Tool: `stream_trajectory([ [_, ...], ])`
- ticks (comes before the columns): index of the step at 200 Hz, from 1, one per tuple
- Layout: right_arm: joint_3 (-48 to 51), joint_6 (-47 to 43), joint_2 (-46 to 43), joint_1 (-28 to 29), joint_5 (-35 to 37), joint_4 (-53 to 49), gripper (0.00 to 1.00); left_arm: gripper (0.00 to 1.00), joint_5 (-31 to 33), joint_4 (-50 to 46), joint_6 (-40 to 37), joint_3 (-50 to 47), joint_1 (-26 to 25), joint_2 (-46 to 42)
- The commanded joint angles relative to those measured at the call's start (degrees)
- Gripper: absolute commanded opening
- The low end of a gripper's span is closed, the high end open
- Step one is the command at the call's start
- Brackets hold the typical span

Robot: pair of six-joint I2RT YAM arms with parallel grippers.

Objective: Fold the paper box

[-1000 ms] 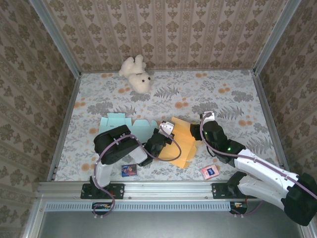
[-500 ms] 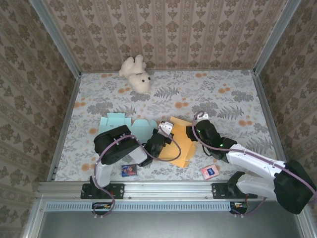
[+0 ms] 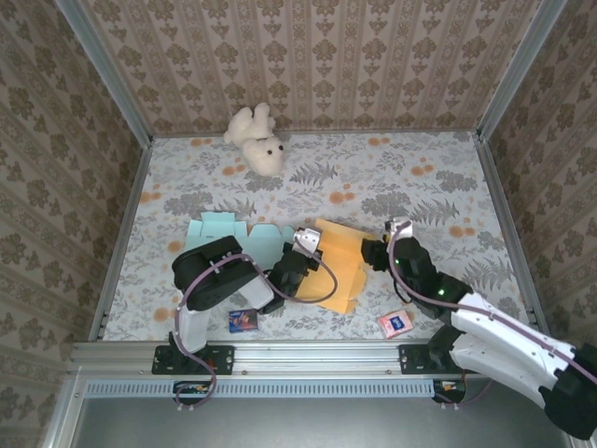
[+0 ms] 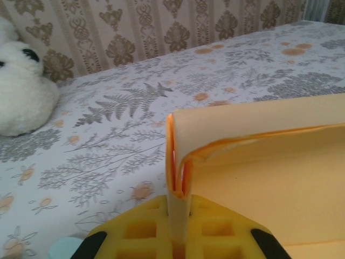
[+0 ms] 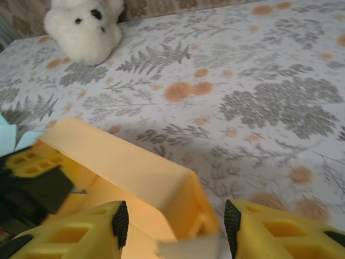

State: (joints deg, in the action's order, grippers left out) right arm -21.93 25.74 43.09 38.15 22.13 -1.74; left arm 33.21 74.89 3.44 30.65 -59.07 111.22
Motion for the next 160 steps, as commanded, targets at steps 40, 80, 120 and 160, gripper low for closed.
stream_trajectory([
  [40, 11.96, -1.23, -1.23, -4.06, -3.12, 13.11, 0.56, 0.0, -2.53, -6.55, 8.3, -2.59, 4.04, -6.87],
  [80, 11.26, -6.75, 6.16, -4.49, -12.5, 23.35, 0.52, 0.0, -6.29, -4.66, 9.08, -4.4, 4.07, -8.55],
  [120, 10.6, -8.98, 9.88, -4.4, -21.73, 29.13, 0.49, 0.0, -10.05, -6.92, 9.9, -5.62, 4.3, -12.85],
  [160, 9.92, -8.99, 8.95, -3.98, -23.99, 28.65, 0.44, 0.0, -11.87, -8.58, 11.05, -5.47, 4.31, -14.54],
])
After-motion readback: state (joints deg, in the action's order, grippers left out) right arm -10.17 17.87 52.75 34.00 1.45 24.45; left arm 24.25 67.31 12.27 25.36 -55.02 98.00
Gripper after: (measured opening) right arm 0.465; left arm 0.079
